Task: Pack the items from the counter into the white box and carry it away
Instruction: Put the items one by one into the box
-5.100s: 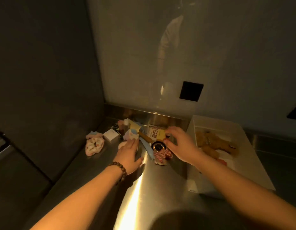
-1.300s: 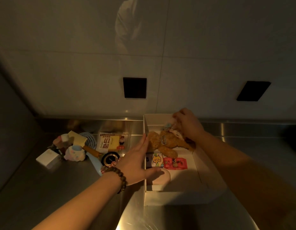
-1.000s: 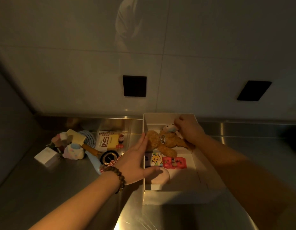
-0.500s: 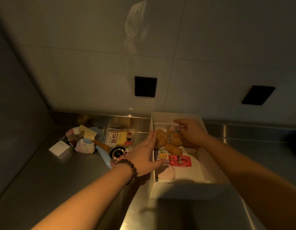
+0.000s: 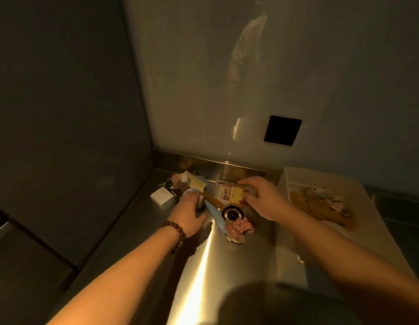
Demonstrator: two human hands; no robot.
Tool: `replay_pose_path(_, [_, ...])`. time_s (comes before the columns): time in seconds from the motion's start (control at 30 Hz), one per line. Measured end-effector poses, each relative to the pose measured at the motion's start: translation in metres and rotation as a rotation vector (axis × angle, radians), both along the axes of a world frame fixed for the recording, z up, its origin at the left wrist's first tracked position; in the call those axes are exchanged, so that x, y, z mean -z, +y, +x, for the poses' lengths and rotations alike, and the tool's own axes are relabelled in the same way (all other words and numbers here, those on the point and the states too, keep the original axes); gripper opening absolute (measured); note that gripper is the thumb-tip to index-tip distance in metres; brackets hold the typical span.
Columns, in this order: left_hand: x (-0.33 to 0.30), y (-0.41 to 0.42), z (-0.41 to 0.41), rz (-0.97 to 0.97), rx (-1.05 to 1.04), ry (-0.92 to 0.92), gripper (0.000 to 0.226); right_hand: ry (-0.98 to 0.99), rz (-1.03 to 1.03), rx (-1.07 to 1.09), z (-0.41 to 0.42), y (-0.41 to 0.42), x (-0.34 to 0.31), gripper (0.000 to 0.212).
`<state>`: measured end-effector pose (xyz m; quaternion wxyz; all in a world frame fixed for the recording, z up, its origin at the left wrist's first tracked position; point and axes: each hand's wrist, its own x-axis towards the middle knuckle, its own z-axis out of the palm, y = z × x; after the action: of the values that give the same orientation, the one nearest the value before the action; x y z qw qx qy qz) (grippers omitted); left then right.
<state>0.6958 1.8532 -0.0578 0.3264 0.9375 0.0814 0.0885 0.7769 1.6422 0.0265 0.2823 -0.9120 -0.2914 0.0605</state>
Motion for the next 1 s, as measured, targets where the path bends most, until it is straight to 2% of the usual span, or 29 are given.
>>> replay_pose_path(0.07, [0.010,0.033,-0.011,-0.019,-0.114,0.015,0.054,0.032,-0.038,-0.044,-0.007,0.030,0.017,0.041])
replay_pose_path(0.2, [0.032,0.079,-0.020,0.073,-0.246,0.130,0.083,0.103,-0.061,-0.113,-0.013,0.082,0.047,0.045])
replay_pose_path(0.4, [0.044,0.105,-0.005,0.108,-0.271,0.125,0.103,-0.129,-0.146,-0.115,-0.001,0.134,0.078,0.076])
replay_pose_path(0.53, [0.052,0.116,0.009,0.095,-0.269,0.135,0.108,-0.206,-0.272,-0.087,0.005,0.146,0.098,0.067])
replay_pose_path(0.63, [0.058,0.120,0.016,0.033,-0.306,0.135,0.101,-0.185,-0.184,-0.034,0.003,0.147,0.106,0.053])
replay_pose_path(0.77, [0.065,0.123,0.022,0.046,-0.345,0.133,0.072,-0.086,-0.144,0.016,-0.002,0.154,0.106,0.031])
replay_pose_path(0.87, [0.063,0.123,0.024,0.036,-0.375,0.154,0.056,-0.012,-0.148,0.050,-0.004,0.158,0.106,0.026])
replay_pose_path(1.0, [0.057,0.116,0.014,0.000,-0.374,0.072,0.057,0.020,-0.026,0.043,-0.009,0.152,0.092,0.031])
